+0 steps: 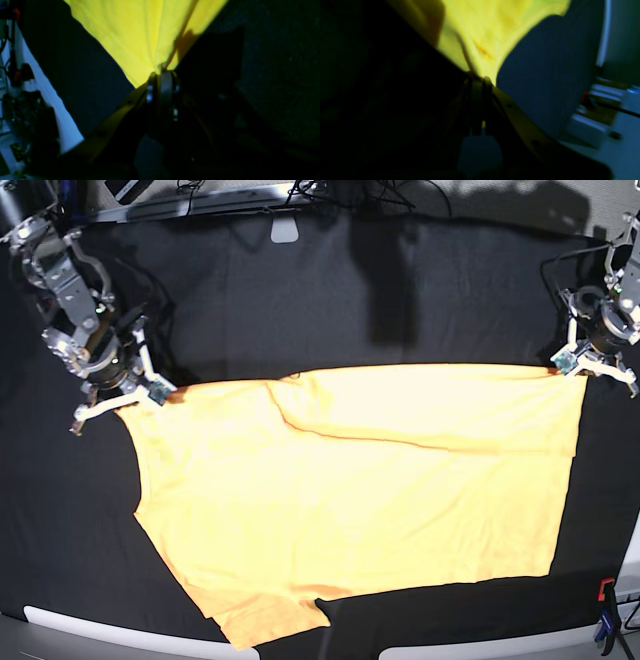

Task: Layout the t-shirt on the table in an organized manner, then fold the t-shirt properly
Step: 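Drag the shirt with both grippers to straighten it on the table, then release the shirt and move both grippers to the hem corners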

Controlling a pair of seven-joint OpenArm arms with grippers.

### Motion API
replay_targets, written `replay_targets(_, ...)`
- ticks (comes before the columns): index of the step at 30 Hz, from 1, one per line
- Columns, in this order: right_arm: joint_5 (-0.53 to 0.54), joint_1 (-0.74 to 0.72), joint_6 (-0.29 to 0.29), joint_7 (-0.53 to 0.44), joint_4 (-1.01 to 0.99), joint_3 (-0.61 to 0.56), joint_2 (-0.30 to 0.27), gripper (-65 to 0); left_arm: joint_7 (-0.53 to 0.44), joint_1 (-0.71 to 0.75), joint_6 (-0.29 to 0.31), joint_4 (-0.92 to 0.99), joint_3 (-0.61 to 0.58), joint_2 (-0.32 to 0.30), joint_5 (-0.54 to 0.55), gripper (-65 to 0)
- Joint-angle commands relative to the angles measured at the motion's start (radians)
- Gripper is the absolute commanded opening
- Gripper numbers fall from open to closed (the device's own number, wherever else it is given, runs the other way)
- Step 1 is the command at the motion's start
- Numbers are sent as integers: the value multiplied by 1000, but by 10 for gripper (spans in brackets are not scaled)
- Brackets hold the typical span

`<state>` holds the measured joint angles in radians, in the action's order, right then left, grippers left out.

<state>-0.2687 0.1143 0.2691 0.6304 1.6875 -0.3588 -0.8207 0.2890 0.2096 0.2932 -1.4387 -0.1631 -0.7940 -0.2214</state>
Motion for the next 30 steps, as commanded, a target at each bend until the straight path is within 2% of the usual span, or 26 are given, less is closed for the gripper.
replay_targets(1,-5,3,-14,18,29,14,-42,-650,23,-8,-16,-24,13,-37,8,-650)
replay_targets(5,47,90,-14,30,79,51,-111,-650,109,-7,-16,-85,13,-84,109,-650)
replay_targets(9,49,206,-15,33,135,149,-124,-650,174,-3,-12,-135,13,-124,219,-650)
replay_targets(12,97,299,-14,33,186,235,-124,-650,183,47,-11,-167,13,-151,250,-650)
replay_targets(16,124,430,-14,39,253,337,-124,-650,182,174,-9,-204,13,-182,249,-650)
replay_targets(21,123,595,-14,69,319,417,-124,-650,182,301,-9,-226,13,-185,244,-650)
replay_targets(25,122,707,-14,71,349,462,-124,-650,186,379,-9,-244,13,-185,182,-650)
replay_targets(30,119,803,-14,79,355,481,-123,-650,182,454,-9,-246,13,-185,158,-650)
